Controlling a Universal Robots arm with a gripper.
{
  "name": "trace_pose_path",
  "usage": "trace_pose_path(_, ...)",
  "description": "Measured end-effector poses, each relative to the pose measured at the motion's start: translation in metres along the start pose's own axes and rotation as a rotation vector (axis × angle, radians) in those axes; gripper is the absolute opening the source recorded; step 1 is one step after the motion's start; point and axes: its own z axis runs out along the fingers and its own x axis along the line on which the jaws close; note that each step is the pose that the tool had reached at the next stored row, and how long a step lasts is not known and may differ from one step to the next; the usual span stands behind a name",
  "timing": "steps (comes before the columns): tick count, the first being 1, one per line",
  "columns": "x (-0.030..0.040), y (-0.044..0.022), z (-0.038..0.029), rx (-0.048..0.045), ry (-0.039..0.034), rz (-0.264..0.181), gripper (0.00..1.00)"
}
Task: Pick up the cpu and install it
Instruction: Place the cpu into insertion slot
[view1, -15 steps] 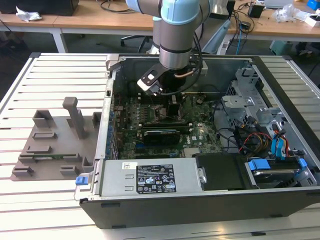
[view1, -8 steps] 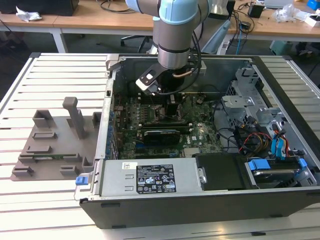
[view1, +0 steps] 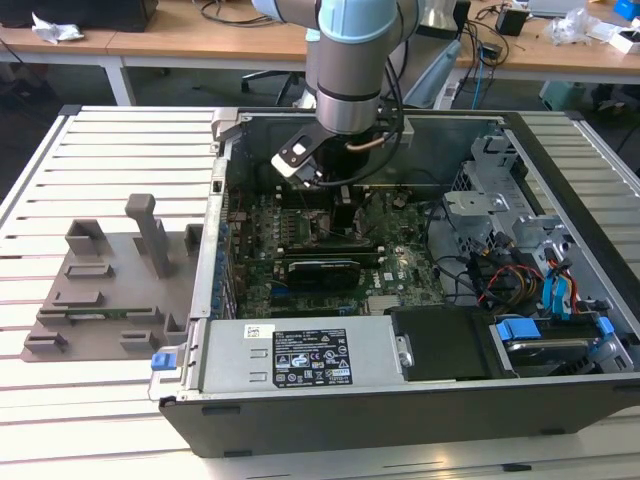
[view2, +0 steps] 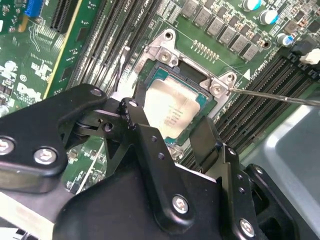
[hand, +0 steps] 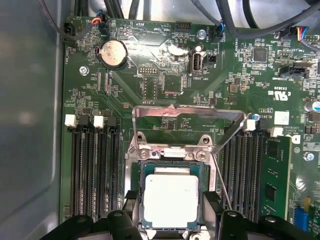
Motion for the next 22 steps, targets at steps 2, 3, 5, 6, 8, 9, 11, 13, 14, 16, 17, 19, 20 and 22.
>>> trace_pose_path(2, -0.0001, 0.0, -0.0018, 0.0, 0.0, 0.0, 0.62)
trace_pose_path(3, -0.0002, 0.0, -0.0026, 0.0, 0.0, 0.0, 0.62)
trace_pose_path(5, -0.0004, 0.0, -0.0058, -0.0002, 0.0002, 0.0, 0.42)
trace_pose_path(6, -0.0012, 0.0, -0.0059, 0.0, 0.0, 0.0, 0.29)
trace_pose_path(8, -0.0019, 0.0, -0.0055, -0.0001, 0.0001, 0.0, 0.24)
trace_pose_path(9, -0.0025, -0.0001, -0.0051, 0.0, 0.0001, 0.0, 0.17)
trace_pose_path(11, -0.0037, -0.0001, -0.0026, 0.0001, 0.0001, 0.0, 0.11)
trace_pose_path(13, -0.0039, -0.0001, 0.0005, 0.0001, 0.0041, 0.0, 0.11)
trace_pose_path(14, -0.0039, -0.0001, 0.0007, 0.0, 0.0048, 0.0, 0.11)
trace_pose_path(16, -0.0039, 0.0024, 0.0012, 0.0011, 0.005, -0.001, 0.11)
trace_pose_path(17, -0.0041, 0.0056, 0.0019, 0.0046, 0.0043, -0.002, 0.11)
trace_pose_path(19, -0.0042, 0.0113, 0.0036, 0.0094, 0.0055, -0.002, 0.11)
trace_pose_path(20, -0.0042, 0.0127, 0.0039, 0.0101, 0.0061, -0.002, 0.11)
trace_pose_path(22, -0.0043, 0.0145, 0.0022, 0.0098, 0.0062, -0.003, 0.11)
